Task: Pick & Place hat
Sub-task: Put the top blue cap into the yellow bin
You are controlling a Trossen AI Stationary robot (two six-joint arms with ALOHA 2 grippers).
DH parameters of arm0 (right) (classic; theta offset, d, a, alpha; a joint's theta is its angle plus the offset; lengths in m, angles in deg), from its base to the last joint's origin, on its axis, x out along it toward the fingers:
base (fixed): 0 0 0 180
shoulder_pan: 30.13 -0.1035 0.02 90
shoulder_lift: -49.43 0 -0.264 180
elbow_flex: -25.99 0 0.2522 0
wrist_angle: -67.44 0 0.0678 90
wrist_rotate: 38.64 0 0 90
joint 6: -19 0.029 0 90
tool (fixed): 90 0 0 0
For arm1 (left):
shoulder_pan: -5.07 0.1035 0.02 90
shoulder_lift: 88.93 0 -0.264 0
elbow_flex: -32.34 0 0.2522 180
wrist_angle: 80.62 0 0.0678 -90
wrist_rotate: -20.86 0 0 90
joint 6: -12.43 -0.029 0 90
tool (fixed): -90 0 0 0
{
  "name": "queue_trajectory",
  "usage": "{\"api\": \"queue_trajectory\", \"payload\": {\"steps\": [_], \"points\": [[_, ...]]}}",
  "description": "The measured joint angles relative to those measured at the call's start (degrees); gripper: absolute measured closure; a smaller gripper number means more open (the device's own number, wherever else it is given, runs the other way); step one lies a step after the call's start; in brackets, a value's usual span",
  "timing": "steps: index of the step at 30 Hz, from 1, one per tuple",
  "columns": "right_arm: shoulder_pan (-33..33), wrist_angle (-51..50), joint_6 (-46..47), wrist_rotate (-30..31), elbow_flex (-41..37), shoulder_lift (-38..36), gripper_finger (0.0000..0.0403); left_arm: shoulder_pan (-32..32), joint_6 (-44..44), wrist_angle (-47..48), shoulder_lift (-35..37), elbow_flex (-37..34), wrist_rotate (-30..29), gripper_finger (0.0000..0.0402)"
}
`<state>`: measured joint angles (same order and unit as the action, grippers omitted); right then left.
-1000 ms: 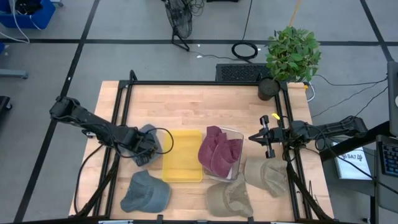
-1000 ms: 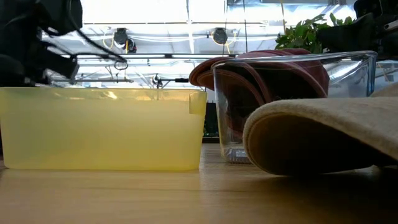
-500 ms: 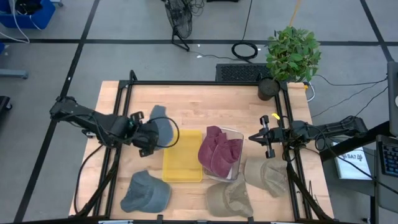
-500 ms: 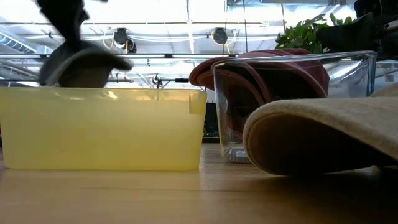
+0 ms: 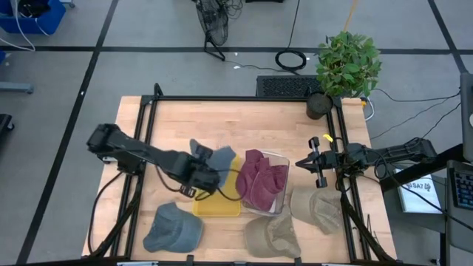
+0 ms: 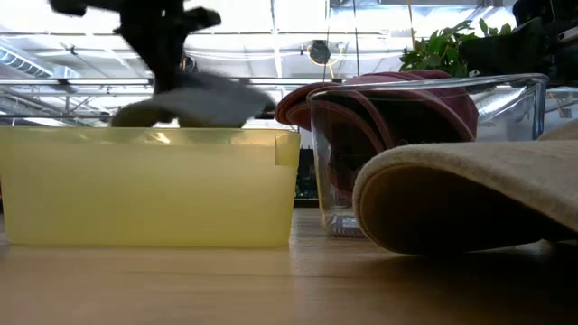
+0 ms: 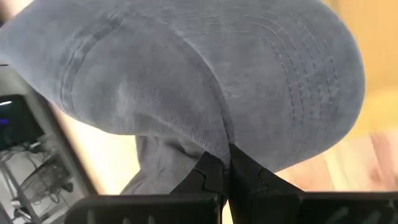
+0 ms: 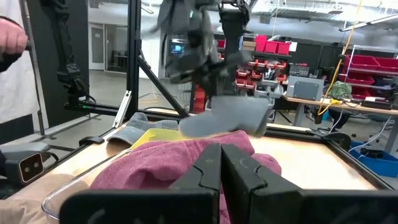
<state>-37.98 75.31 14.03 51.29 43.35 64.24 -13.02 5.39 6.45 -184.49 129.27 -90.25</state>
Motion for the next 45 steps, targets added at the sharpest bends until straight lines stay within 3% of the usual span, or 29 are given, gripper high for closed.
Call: {"api": "queue_trajectory", "payload": {"steps": [6, 12, 26, 37, 45], "points": [[0.0, -0.1, 0.0, 0.0, 0.0, 0.0, 0.0403, -0.1, -1.5, -3.0, -5.7, 0.0, 3.0, 0.0398], [0.0, 0.0, -0.2, 0.0, 0.0, 0.0, 0.0403, -1.5, -1.0, -7.0, -7.2, 0.0, 6.1, 0.0398], [0.0, 0.5, -0.2, 0.0, 0.0, 0.0, 0.0403, -1.5, 15.9, -4.3, -7.1, 13.1, 8.6, 0.0398], [0.0, 0.4, -0.2, 0.0, 0.0, 0.0, 0.0403, -1.5, 24.3, -1.9, -7.2, 7.8, 8.5, 0.0398], [0.0, 0.9, -0.7, 0.0, 0.0, 0.0, 0.0403, -2.1, 20.9, -10.9, -7.2, 1.9, 10.2, 0.0398]]}}
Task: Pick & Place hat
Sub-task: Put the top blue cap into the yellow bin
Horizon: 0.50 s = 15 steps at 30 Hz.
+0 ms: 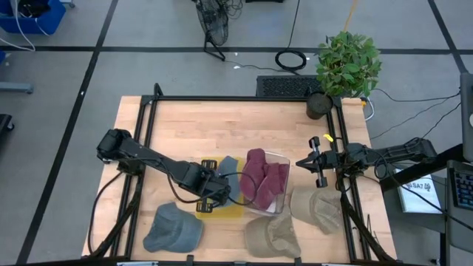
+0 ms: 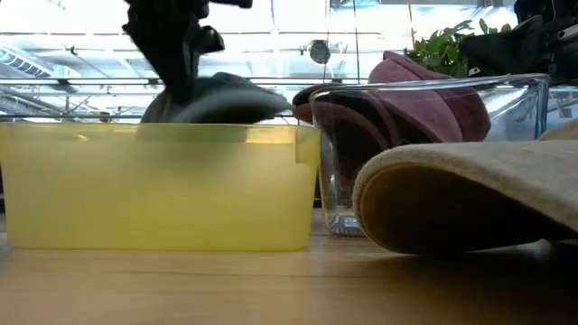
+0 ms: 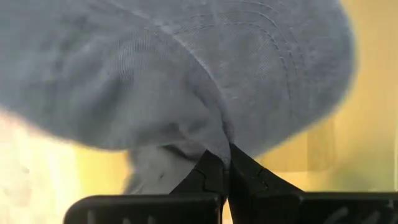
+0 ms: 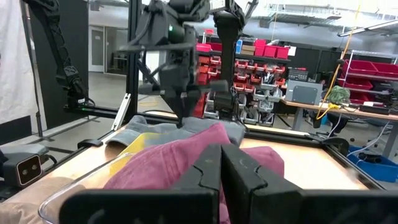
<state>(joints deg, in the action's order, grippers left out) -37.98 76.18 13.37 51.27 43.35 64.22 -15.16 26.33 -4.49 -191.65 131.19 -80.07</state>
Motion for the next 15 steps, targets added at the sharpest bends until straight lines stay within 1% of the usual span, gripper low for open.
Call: {"api": "queue_trajectory", "payload": {"steps": [3, 9, 15], "points": [[0.0, 0.0, 0.0, 0.0, 0.0, 0.0, 0.0403, -0.1, 0.3, -1.6, -0.1, -3.1, 1.4, 0.0398], [0.0, 0.0, 0.0, 0.0, 0.0, 0.0, 0.0403, -0.4, 2.7, -1.0, -0.1, -8.7, 3.0, 0.0398], [0.0, 0.0, 0.0, 0.0, 0.0, 0.0, 0.0403, -0.5, 5.4, 0.9, 0.0, -11.2, 3.1, 0.0397]]}}
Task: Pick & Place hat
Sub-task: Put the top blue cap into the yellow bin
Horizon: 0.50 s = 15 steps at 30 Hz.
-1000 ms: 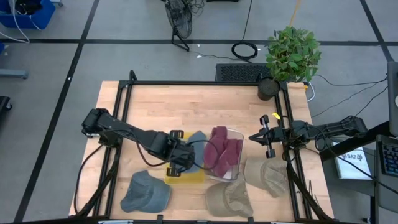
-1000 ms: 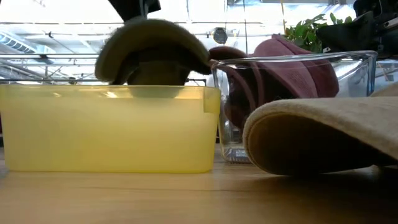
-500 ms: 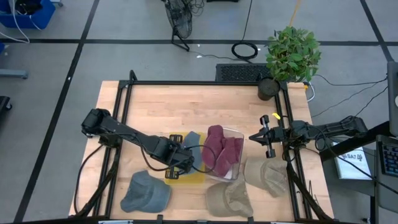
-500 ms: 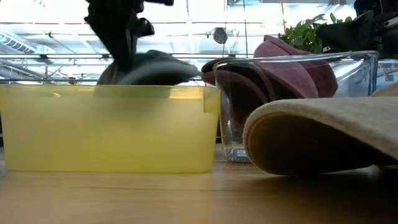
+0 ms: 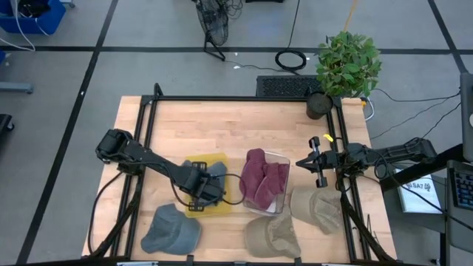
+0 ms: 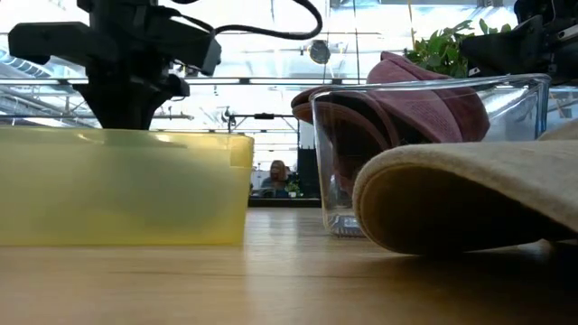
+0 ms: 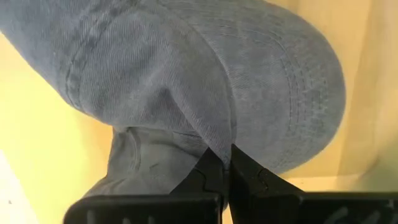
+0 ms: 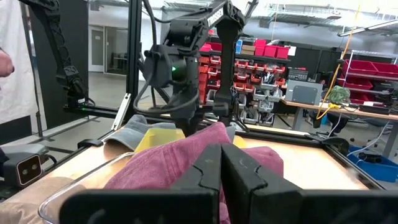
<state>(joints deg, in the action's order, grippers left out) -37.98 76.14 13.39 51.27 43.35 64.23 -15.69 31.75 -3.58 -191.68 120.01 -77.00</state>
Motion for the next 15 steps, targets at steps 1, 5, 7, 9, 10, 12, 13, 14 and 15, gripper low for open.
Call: {"api": "queue_trajectory", "payload": {"steps": [1, 5, 7, 9, 10, 12, 13, 14, 15], "points": [[0.0, 0.0, 0.0, 0.0, 0.0, 0.0, 0.0403, 0.0, 0.1, 0.1, 0.0, -0.2, 0.0, 0.0397], [0.0, 0.0, 0.0, 0.0, 0.0, 0.0, 0.0403, 0.0, -0.5, 0.2, 0.0, -0.2, 0.6, 0.0398], [0.0, 0.0, 0.0, 0.0, 0.0, 0.0, 0.0403, 0.0, -0.9, 0.2, 0.0, -0.2, 0.9, 0.0397], [0.0, 0.0, 0.0, 0.0, 0.0, 0.0, 0.0403, 0.2, -1.0, 0.1, 0.0, -0.2, 1.0, 0.0394], [0.0, 0.0, 0.0, 0.0, 0.0, 0.0, 0.0403, 0.3, -1.0, 0.0, 0.0, -0.3, 1.1, 0.0393], [0.0, 0.0, 0.0, 0.0, 0.0, 0.0, 0.0403, 0.5, -0.6, -0.1, 0.0, -0.3, 1.5, 0.0392], [0.0, 0.0, 0.0, 0.0, 0.0, 0.0, 0.0403, 0.5, -0.2, -0.2, 0.0, -0.3, 1.6, 0.0391], [0.0, 0.0, 0.0, 0.0, 0.0, 0.0, 0.0403, 0.5, 0.0, -0.2, 0.0, -0.3, 1.7, 0.039], [0.0, 0.0, 0.0, 0.0, 0.0, 0.0, 0.0403, 0.5, 0.0, -0.1, 0.0, -0.2, 1.7, 0.0387]]}}
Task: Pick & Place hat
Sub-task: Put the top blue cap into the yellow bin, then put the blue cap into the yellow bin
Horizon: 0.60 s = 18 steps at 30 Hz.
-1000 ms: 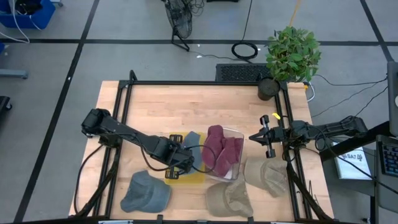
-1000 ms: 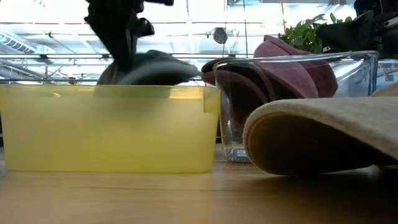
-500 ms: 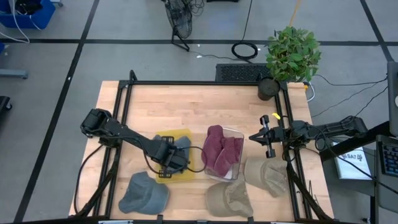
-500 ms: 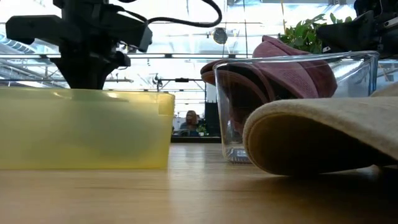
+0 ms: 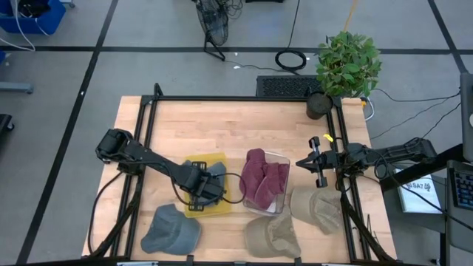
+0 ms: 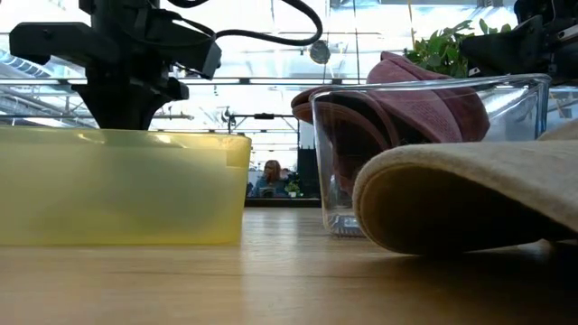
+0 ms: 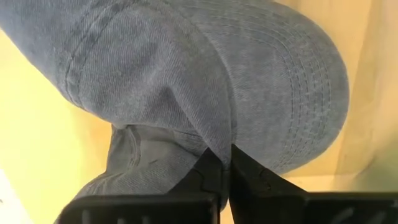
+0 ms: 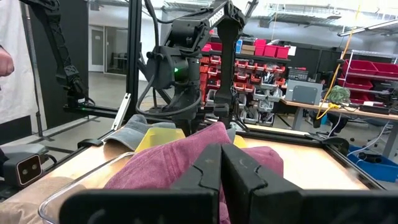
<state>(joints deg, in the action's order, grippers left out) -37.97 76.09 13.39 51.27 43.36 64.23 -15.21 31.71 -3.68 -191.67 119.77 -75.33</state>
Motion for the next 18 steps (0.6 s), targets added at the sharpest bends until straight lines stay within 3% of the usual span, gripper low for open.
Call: {"api": "queue_trajectory", "payload": {"steps": [4, 10, 18], "points": [[0.0, 0.0, 0.0, 0.0, 0.0, 0.0, 0.0403, 0.0, -0.8, 0.0, 0.0, 0.9, 0.8, 0.0359], [0.0, 0.0, -1.0, 0.0, 0.0, 0.0, 0.0403, 0.0, -0.8, 1.1, 0.0, 4.0, 1.8, 0.0278], [0.0, 0.0, -1.1, 0.0, 0.0, 0.0, 0.0403, 0.3, 1.1, 11.1, 0.0, 15.9, 1.8, 0.019]]}}
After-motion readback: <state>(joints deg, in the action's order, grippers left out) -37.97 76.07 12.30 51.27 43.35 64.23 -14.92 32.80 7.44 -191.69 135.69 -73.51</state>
